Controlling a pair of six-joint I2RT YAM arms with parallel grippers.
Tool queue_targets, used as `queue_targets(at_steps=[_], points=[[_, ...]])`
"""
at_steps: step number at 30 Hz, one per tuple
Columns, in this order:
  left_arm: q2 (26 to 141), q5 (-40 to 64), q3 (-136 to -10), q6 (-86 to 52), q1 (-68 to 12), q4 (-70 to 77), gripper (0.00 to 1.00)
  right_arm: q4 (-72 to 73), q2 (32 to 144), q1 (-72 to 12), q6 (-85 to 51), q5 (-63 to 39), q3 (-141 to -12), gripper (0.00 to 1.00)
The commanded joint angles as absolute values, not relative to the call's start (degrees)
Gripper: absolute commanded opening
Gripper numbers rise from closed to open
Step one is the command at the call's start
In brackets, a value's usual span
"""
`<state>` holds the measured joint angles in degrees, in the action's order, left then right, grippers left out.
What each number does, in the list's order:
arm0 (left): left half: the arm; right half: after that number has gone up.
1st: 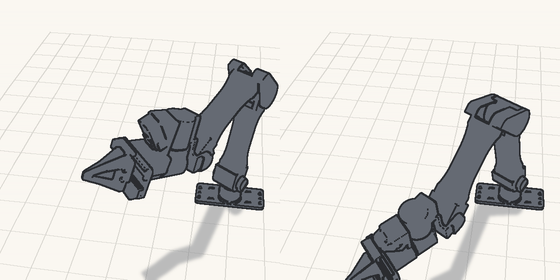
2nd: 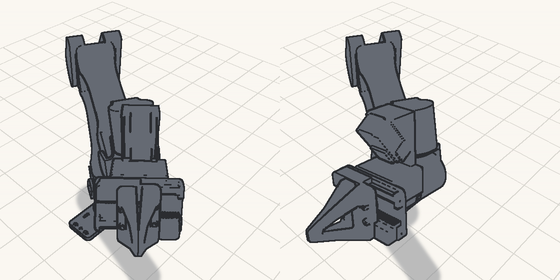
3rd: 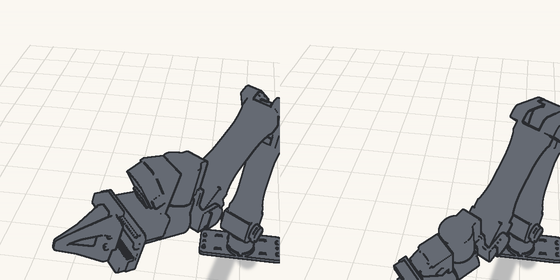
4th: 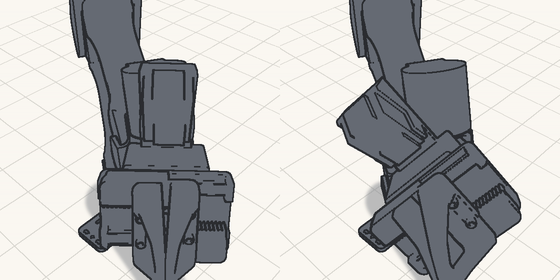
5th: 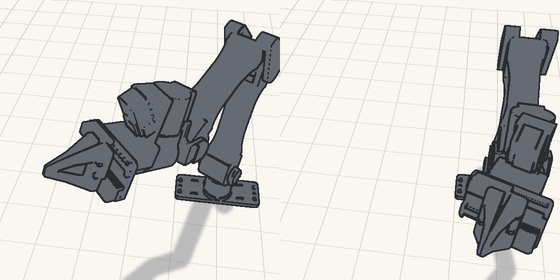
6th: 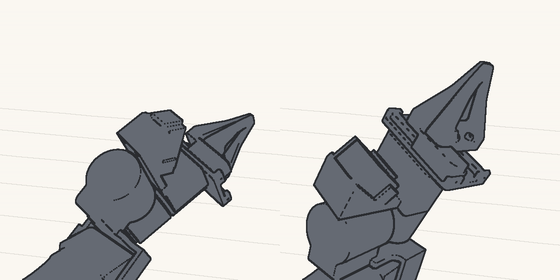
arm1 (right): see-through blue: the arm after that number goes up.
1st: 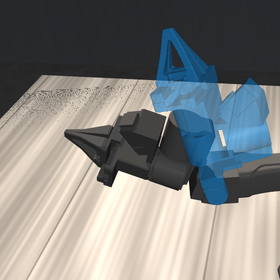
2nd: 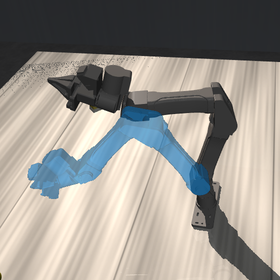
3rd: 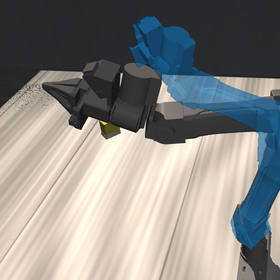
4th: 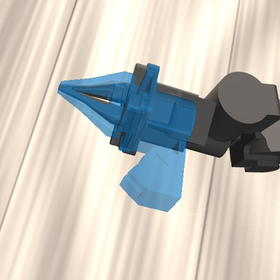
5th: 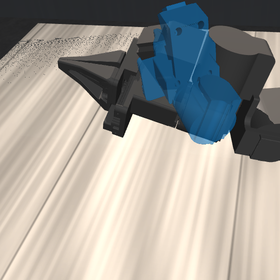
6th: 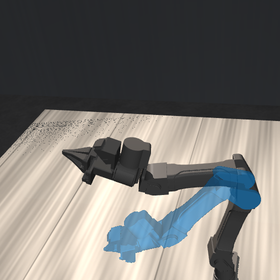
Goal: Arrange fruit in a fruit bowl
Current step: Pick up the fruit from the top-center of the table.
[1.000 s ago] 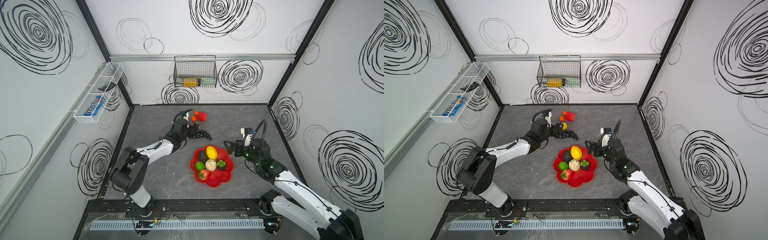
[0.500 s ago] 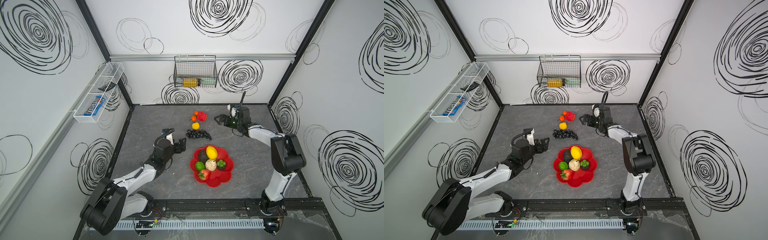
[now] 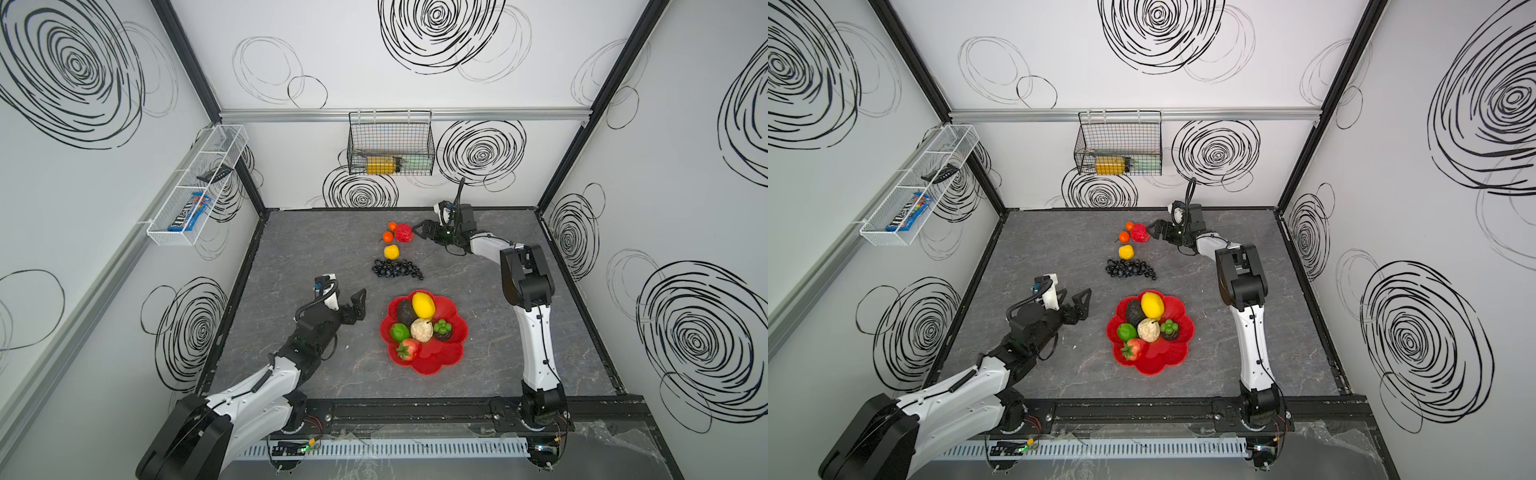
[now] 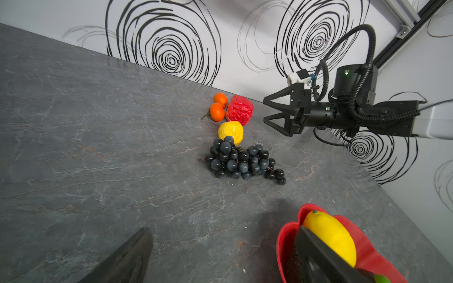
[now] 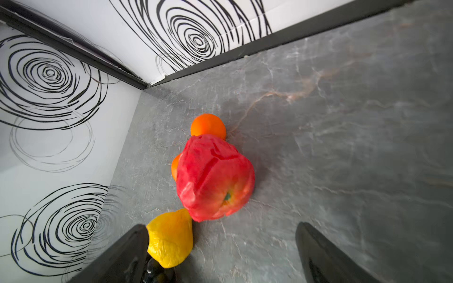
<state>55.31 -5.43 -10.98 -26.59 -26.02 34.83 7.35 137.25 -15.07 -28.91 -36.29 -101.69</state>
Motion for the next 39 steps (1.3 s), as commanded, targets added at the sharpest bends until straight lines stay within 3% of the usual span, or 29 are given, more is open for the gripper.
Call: queue_targets(at_steps=[1, 19, 30, 39], points=[[54.8, -5.4, -10.6, -26.0, -25.8, 39.3, 0.96, 4.8, 141.0, -16.0, -28.9, -38.3, -106.3, 0.97], [55.4, -5.6, -11.3, -26.4, -25.7, 38.2, 0.97, -3.5, 151.7, -18.9, -29.2, -36.9, -121.5, 1.0], [55.9, -5.5, -11.3, -26.5, -25.4, 38.6, 0.98, -2.5, 150.7, -18.9, -30.9, -37.6, -120.0, 0.78], [56.9, -3.8, -10.9, -27.3, -24.5, 40.1, 0.98, 7.4, 139.7, -17.6, -34.5, -37.8, -104.9, 0.74]])
